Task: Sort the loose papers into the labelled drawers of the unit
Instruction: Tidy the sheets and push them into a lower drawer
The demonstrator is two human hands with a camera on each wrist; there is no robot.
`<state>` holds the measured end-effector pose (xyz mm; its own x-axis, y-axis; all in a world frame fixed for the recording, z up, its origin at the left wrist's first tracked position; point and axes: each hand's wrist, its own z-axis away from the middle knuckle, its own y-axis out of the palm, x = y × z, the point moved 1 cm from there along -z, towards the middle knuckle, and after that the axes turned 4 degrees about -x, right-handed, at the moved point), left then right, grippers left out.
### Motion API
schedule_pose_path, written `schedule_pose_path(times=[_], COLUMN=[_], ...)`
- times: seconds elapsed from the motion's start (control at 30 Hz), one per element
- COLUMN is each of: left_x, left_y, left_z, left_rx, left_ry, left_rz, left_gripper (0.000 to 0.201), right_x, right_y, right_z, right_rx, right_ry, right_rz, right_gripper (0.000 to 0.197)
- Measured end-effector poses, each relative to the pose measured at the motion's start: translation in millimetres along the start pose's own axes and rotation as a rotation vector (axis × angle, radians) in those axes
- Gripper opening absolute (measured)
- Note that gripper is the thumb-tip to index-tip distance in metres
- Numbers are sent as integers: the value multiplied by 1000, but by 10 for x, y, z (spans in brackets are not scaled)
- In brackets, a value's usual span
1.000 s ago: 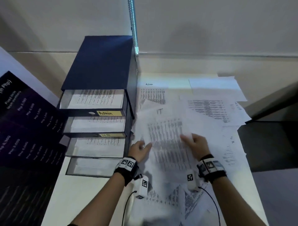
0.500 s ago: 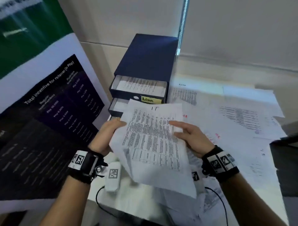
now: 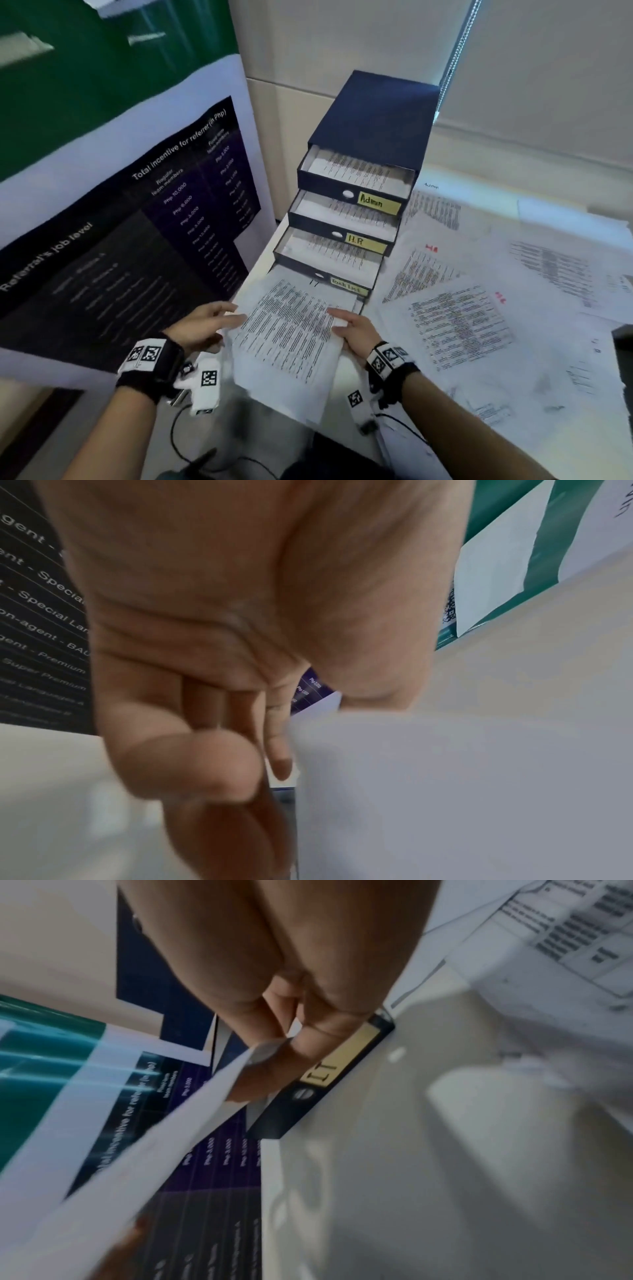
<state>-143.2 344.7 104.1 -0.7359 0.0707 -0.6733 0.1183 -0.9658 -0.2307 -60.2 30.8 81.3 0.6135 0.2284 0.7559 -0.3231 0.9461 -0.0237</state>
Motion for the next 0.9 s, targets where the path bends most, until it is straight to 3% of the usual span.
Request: schedule_pose_path(times=[0.07, 0.17, 0.23, 0.3, 0.37, 0.47, 0.57, 0.63, 0.7, 0.77, 0.83, 0.9], left_x=[-5, -66, -104, -115, -162, -298, -375, -348, -276, -225, -194, -218], left_y=[23, 164, 323, 453, 558, 729, 882, 1033, 1253, 1461, 1571, 1635], left_z=[-32, -131, -239, -375, -469, -551, -602, -627, -644, -659, -736, -823], left_rx=[19, -25, -106, -182, -254, -346, -467, -375, -194, -75, -59, -94], left_ry=[3, 42, 70, 126, 186, 273, 564, 777, 842, 796, 714, 638], left_rz=[-59, -31, 17, 4, -70, -151, -460, -671, -867, -1019, -1108, -1144], left_gripper=[63, 39, 36, 35, 32, 29, 26, 16, 26, 56, 79, 83], right_x=[32, -21, -50, -85, -136, -132, -26, 31, 55, 39, 23, -5], right_y=[-78, -181, -200, -153, -119, -167, -240, -257, -274, -306, -383, -601], right_z=[-120, -219, -118, 33, 93, -87, -358, -513, -649, -714, -688, -641], right_rx=[-108, -153, -7, 181, 265, 136, -74, -133, -143, -104, -67, -90], right_ry=[-13, 42, 128, 201, 246, 215, 164, 135, 95, 84, 72, 43], right_rz=[-10, -122, -103, -21, -9, -60, -113, -162, -170, -200, -250, -286], right_gripper=[37, 27, 36, 27, 22, 24, 19, 21, 25, 25, 25, 25])
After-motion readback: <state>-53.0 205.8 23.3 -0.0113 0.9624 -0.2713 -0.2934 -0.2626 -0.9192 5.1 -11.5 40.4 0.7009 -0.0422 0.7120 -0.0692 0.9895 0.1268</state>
